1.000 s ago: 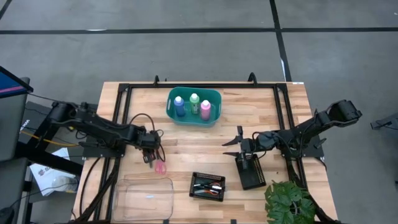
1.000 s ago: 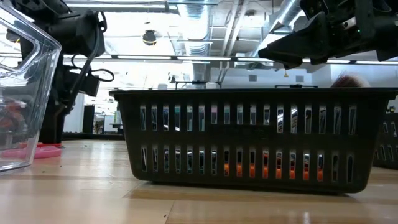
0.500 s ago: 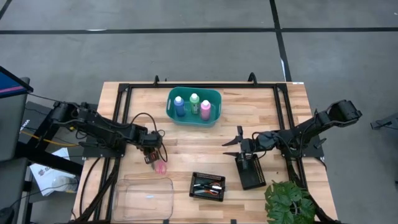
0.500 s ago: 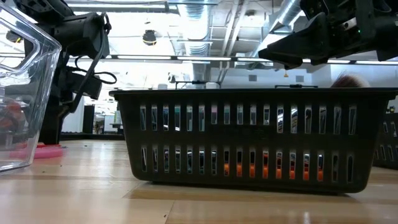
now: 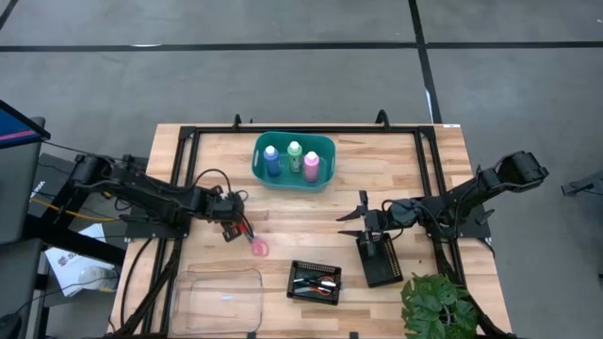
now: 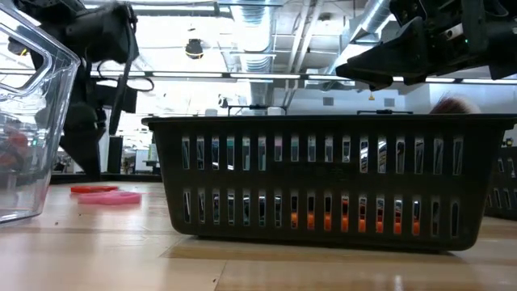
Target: Pick & Place Paint Supplies
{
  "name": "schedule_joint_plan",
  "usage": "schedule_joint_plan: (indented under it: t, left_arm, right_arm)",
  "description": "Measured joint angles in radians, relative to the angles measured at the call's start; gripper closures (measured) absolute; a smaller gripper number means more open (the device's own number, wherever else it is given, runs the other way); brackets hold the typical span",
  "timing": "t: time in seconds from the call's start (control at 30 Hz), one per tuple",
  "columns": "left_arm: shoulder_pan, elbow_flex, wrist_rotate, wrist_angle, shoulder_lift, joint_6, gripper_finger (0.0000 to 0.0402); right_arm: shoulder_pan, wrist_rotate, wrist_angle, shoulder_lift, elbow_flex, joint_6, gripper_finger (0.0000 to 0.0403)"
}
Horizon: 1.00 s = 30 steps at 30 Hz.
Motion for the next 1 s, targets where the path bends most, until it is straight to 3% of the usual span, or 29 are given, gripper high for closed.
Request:
schedule_joint_plan:
  t: [0.23,0.43,0.6,0.77,1.0]
  left_arm:
    - [0.0,0.002,-0.023,0.004,-0.104,0.0,0.04]
    - [-0.001,0.002,0.15,0.021,-0.129,0.095,0.0401]
    - [0.004,0.002,0.162,0.126,-0.113,0.055,0.0394]
    - [0.045,0.005,0.16,0.174,-0.095,0.053,0.0344]
    - [0.112,0.004,0.157,0.17,-0.093,-0.023,0.0232]
  right_arm:
    - [-0.001,0.0,0.0,0.0,0.0,0.001,0.0259]
    - [-0.001,0.0,0.0,0.0,0.0,0.0,0.0259]
    - [-0.002,0.0,0.0,0.0,0.0,0.001,0.0259]
    - [-0.001,0.0,0.001,0.0,0.0,0.002,0.0259]
    - [-0.001,0.0,-0.002,0.0,0.0,0.002,0.0259]
